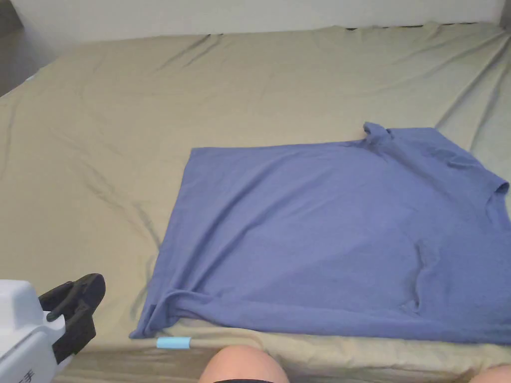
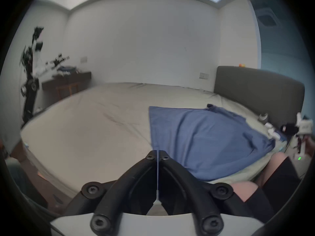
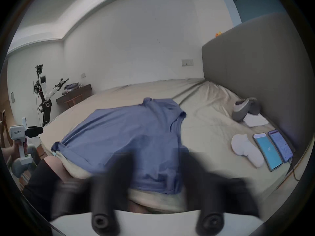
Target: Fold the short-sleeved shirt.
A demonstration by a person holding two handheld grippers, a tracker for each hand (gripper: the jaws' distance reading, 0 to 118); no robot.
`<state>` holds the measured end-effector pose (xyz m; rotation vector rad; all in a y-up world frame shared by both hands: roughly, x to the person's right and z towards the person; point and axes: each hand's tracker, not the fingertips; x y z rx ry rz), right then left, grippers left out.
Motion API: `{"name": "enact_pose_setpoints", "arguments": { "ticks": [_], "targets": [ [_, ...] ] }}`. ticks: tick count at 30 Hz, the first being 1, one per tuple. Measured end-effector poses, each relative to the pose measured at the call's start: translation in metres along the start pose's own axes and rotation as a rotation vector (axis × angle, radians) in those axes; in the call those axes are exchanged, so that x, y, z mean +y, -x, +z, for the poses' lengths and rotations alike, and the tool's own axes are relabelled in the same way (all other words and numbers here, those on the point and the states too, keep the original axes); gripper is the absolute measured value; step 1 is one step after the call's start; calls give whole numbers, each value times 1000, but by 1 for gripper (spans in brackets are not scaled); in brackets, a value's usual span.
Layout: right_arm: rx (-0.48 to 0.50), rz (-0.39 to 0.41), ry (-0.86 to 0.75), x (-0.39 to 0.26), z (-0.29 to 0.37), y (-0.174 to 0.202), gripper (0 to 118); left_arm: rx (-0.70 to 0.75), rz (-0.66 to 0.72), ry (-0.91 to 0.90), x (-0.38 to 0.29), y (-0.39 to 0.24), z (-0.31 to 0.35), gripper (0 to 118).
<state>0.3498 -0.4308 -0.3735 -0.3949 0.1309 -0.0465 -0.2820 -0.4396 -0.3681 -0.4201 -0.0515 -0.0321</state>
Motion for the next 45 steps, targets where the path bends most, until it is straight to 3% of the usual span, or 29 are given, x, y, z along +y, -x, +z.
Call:
{"name": "enact_pose_setpoints", "arguments": {
  "ticks": [1,2,3,4,6,7,9,12,14,15,16,17,18,20,22,24,27,28,29,30,31,32,35,36,37,38,39,40,45],
  "targets": [
    [-24,92,6,0,4,9,0,-50,3,45,-2,2,3,0],
    [-43,158,-88,4,9,7,0,-162,28,101,-6,3,5,0],
    [90,-40,97,-11,4,3,0,-174,23,107,-12,-2,4,0],
    [65,49,-19,-3,5,8,0,-141,-20,104,-17,-7,5,0],
    [31,42,45,-10,2,15,0,-132,-75,117,-24,-14,2,4],
    [42,41,61,-12,0,15,0,-149,-74,143,-30,-14,-9,25],
    [36,33,66,-11,-8,16,0,-143,-77,236,-33,-20,-28,101],
    [38,38,95,-11,-15,19,0,-138,-105,230,-43,-28,-56,113],
    [37,46,111,-13,-16,21,0,-115,-124,227,-41,-37,-72,106],
    [37,51,118,-14,-16,21,0,-105,-120,245,-43,-36,-80,85],
    [38,56,128,-13,-18,20,0,-101,-115,253,-44,-37,-86,53],
    [36,61,134,-14,-19,20,0,-96,-112,250,-46,-39,-91,13],
    [38,66,147,-15,-20,20,0,-82,-119,253,-49,-40,-94,4],
    [38,72,169,-18,-23,16,0,-159,-134,284,-47,-40,-96,4],
    [24,95,202,-24,-27,13,0,-134,-186,227,-43,-46,-90,4],
    [-16,132,214,-29,-27,7,0,-145,-154,206,-39,-40,-78,3],
    [-47,122,229,-33,-33,-2,1,-131,-71,187,-23,-27,-73,3],
    [-71,140,224,-37,-31,-8,15,-134,-49,187,-19,-23,-73,3],
    [-89,164,215,-38,-31,-9,43,-128,-25,182,-15,-21,-73,3],
    [-84,171,213,-38,-32,-11,90,-135,8,185,-11,-19,-74,3],
    [-78,167,219,-38,-35,-14,108,-141,25,190,-6,-22,-71,3],
    [-67,153,236,-43,-36,-23,110,-138,15,190,-4,-24,-71,3],
    [-72,131,243,-44,-53,-29,97,-133,-37,182,-1,-35,-70,3],
    [-65,128,250,-46,-57,-29,85,-135,-35,185,0,-37,-71,3],
    [-50,128,260,-46,-64,-30,70,-136,-30,190,1,-38,-72,3],
    [-42,132,268,-46,-70,-30,49,-138,-22,198,2,-39,-73,3],
    [-40,133,271,-46,-75,-29,13,-137,-21,200,2,-40,-72,3],
    [-32,135,279,-47,-77,-27,6,-135,-31,202,1,-41,-71,3],
    [28,181,221,-34,-59,-18,5,-133,-35,208,7,-34,-60,3]
  ]
}}
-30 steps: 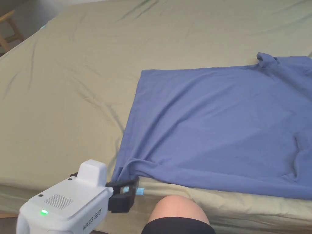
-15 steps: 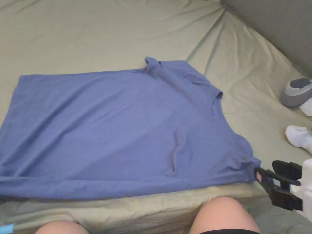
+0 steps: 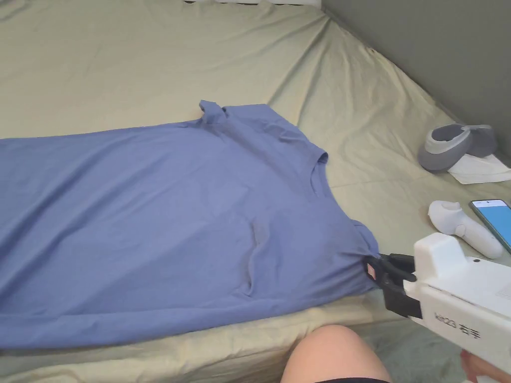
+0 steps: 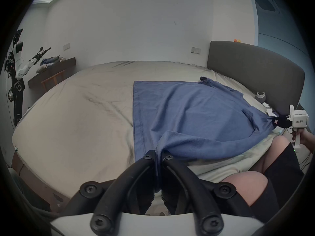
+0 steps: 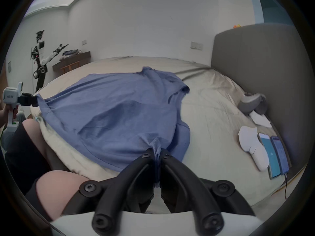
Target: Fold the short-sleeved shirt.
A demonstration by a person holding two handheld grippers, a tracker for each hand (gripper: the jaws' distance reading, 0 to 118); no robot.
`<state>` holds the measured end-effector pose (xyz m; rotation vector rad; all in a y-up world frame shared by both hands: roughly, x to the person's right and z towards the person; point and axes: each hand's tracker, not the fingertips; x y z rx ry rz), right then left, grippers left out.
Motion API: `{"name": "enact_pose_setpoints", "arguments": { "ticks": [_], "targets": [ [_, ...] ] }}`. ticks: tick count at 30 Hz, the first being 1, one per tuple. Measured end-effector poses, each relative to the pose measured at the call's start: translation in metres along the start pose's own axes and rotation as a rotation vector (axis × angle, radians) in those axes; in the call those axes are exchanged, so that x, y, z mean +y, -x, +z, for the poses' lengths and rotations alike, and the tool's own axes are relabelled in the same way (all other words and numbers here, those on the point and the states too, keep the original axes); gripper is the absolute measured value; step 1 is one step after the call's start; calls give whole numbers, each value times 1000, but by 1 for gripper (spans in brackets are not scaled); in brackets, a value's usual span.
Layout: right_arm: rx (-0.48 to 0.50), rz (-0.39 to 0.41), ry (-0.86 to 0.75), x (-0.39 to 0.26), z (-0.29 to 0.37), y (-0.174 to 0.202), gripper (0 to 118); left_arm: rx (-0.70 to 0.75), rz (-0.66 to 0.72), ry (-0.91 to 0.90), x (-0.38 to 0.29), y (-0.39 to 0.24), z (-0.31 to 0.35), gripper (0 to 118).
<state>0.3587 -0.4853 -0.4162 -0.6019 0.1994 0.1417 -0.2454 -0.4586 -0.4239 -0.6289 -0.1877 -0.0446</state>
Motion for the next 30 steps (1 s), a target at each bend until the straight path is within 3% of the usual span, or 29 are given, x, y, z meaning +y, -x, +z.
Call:
{"name": "enact_pose_setpoints", "arguments": {
  "ticks": [4,6,9,14,16,21,22,23,24,27,28,30],
  "targets": [
    [1,-25,16,22,15,-5,5,-26,4,2,20,10,3,3],
    [2,1,71,46,4,-13,5,-32,10,42,41,19,-11,3],
    [39,-22,202,91,-26,-25,5,-58,71,118,83,32,-40,3],
    [-22,4,215,147,-86,-42,5,-30,56,186,132,50,-107,3],
    [-22,1,228,155,-109,-46,5,-23,89,245,141,56,-133,3],
    [-73,43,303,147,-158,-50,5,1,12,325,132,57,-176,4],
    [-79,33,312,144,-166,-51,9,4,8,334,127,64,-189,5],
    [-79,17,325,138,-172,-55,21,7,2,345,124,66,-194,15],
    [-85,7,336,137,-174,-57,56,14,1,341,121,67,-193,47],
    [-245,-17,153,131,-145,-59,81,161,32,247,120,70,-170,72],
    [-264,-7,63,128,-128,-59,96,181,38,196,118,73,-154,87],
    [-289,-2,-60,117,-91,-53,100,171,11,103,109,68,-113,90]
  ]
}}
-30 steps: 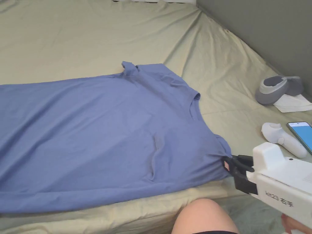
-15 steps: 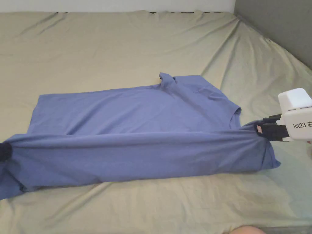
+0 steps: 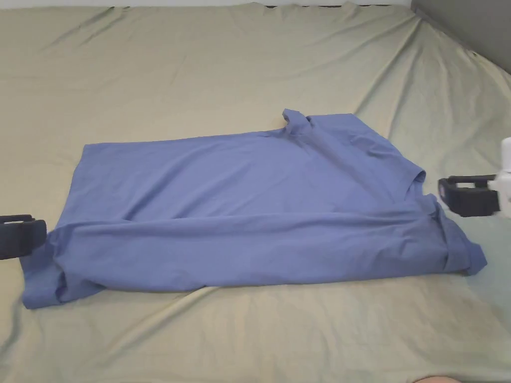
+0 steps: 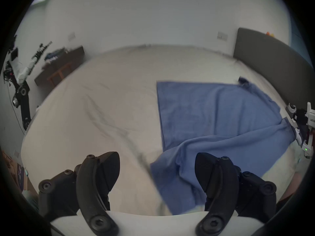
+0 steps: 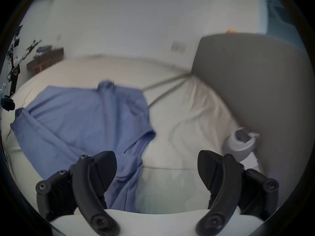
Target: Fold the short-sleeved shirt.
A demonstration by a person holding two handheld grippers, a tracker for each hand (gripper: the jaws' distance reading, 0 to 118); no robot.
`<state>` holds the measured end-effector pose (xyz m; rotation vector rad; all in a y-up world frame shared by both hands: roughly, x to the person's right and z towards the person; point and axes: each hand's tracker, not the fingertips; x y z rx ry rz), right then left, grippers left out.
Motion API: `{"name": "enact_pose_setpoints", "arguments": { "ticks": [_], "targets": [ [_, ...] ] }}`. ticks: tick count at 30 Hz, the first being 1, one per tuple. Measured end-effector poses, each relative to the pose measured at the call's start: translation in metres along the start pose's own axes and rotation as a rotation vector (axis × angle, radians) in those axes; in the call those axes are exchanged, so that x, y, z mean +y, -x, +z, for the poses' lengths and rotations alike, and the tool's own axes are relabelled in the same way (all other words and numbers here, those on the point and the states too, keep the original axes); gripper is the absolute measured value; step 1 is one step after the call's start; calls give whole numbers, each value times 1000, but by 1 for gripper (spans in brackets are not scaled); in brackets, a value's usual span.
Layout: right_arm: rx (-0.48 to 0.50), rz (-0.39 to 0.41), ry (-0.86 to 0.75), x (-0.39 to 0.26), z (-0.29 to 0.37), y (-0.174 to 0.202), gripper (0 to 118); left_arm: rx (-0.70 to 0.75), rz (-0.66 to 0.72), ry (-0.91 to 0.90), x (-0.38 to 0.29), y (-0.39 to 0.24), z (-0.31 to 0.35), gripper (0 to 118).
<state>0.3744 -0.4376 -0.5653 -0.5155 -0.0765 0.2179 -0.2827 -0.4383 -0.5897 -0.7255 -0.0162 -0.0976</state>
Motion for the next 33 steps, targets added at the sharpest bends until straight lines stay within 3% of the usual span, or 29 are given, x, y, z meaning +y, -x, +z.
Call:
{"name": "enact_pose_setpoints", "arguments": {
  "ticks": [1,2,3,4,5,7,9,12,13,14,15,16,17,19,20,22,26,30,31,32,33],
  "targets": [
    [16,-24,0,-6,18,-1,98,-4,-12,-41,-10,-1,20,84],
    [82,-53,16,-17,38,-2,92,-13,-25,-80,-26,-3,41,63],
    [161,-80,1,-28,51,-1,68,-50,-20,-114,-37,-6,53,8],
    [233,-87,21,-41,62,2,34,-70,-27,-96,-49,-15,66,0],
    [244,-70,63,-50,70,11,0,-80,-10,-81,-63,-17,75,0],
    [207,-7,78,-68,87,22,0,-168,4,-30,-88,-22,81,0],
    [289,-34,104,-79,93,32,0,-152,4,-7,-103,-32,76,0],
    [282,-40,117,-87,98,42,0,-95,15,2,-105,-34,51,1],
    [294,-52,123,-85,97,45,0,-76,54,7,-100,-34,38,14],
    [301,-64,122,-85,97,47,0,-74,92,5,-95,-33,26,38],
    [297,-64,119,-84,97,49,0,-70,129,11,-89,-32,14,78],
    [300,-61,118,-83,97,51,0,-66,154,24,-82,-33,-3,95],
    [306,-54,117,-80,96,53,0,-57,149,45,-78,-35,-18,94],
    [305,-49,112,-77,97,55,0,-53,140,69,-77,-44,-39,49],
    [304,-49,110,-75,98,54,0,-54,93,105,-77,-51,-43,48],
    [306,-46,107,-76,98,52,0,-13,18,21,-76,-59,-39,13],
    [283,-39,110,-78,90,44,0,-36,3,17,-73,-51,-24,8],
    [208,-64,117,-78,68,37,3,-88,79,-24,-68,-32,-2,7],
    [199,-56,118,-77,57,36,19,-85,69,-33,-68,-31,2,7],
    [191,-43,124,-75,46,36,49,-85,69,-44,-66,-36,11,7],
    [181,-33,140,-77,36,33,95,-86,68,-46,-66,-37,14,7]
  ]
}}
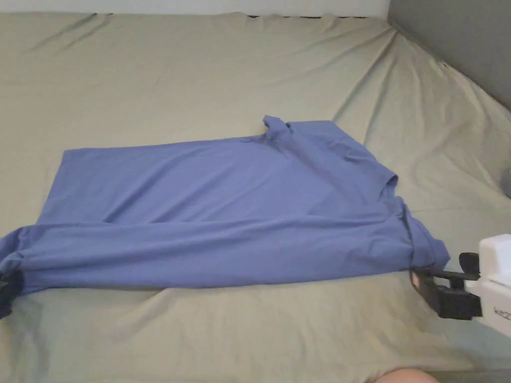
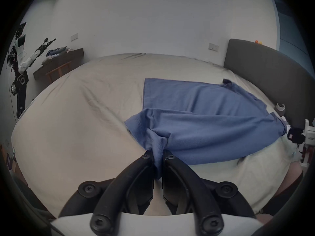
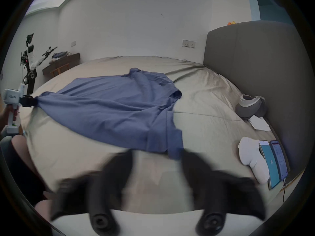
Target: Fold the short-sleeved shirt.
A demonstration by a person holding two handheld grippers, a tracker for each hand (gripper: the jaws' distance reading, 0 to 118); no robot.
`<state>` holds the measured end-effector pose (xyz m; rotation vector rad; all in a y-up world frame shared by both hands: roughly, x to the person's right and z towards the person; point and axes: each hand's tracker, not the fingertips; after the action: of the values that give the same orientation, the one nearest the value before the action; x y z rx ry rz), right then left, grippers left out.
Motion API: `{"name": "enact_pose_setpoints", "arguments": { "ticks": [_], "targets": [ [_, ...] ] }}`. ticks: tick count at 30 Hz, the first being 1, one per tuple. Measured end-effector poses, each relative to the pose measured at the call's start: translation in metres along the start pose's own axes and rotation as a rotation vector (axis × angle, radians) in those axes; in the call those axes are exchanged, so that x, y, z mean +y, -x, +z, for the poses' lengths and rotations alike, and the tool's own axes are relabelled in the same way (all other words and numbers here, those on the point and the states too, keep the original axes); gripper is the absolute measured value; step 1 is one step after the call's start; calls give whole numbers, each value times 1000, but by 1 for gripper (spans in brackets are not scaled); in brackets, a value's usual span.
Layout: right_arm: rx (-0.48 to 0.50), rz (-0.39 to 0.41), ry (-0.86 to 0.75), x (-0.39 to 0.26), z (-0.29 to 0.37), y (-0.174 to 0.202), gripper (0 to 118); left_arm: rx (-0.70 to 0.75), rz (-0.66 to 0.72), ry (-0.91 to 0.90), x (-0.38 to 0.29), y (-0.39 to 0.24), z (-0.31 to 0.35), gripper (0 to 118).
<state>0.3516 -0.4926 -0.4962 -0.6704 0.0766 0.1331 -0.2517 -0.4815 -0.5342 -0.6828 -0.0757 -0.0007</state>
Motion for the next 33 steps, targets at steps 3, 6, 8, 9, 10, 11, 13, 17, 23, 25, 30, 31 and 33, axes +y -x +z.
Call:
{"name": "enact_pose_setpoints", "arguments": {
  "ticks": [3,6,8,9,10,11,13,17,23,25,30,31,33],
  "targets": [
    [-33,-9,-6,7,-30,-3,97,-3,-10,0,2,-4,2,7],
    [4,-10,90,9,-57,-12,5,-12,8,6,1,-4,4,6],
    [8,30,38,8,-48,-8,6,-19,12,6,4,-5,7,6],
    [51,31,48,8,-45,-10,6,-22,15,4,5,-5,9,6],
    [74,22,41,9,-40,-15,6,-27,18,4,6,-4,11,6],
    [56,18,30,9,-35,-19,6,-30,20,1,8,-3,13,6],
    [69,-25,15,9,-20,-22,6,-40,16,-4,11,-4,19,6],
    [90,-52,-29,18,15,-18,6,-50,-10,-20,12,2,36,3],
    [127,5,-8,15,62,-14,6,-63,-36,-23,2,14,79,2],
    [132,23,18,7,78,-10,6,-70,-44,-10,-6,19,97,2],
    [120,28,94,-26,99,-10,6,-122,-47,65,-35,30,121,2],
    [123,32,106,-33,100,-7,6,-113,-67,74,-42,29,121,2],
    [118,65,137,-42,100,1,6,-106,-74,92,-52,25,119,2]
  ]
}}
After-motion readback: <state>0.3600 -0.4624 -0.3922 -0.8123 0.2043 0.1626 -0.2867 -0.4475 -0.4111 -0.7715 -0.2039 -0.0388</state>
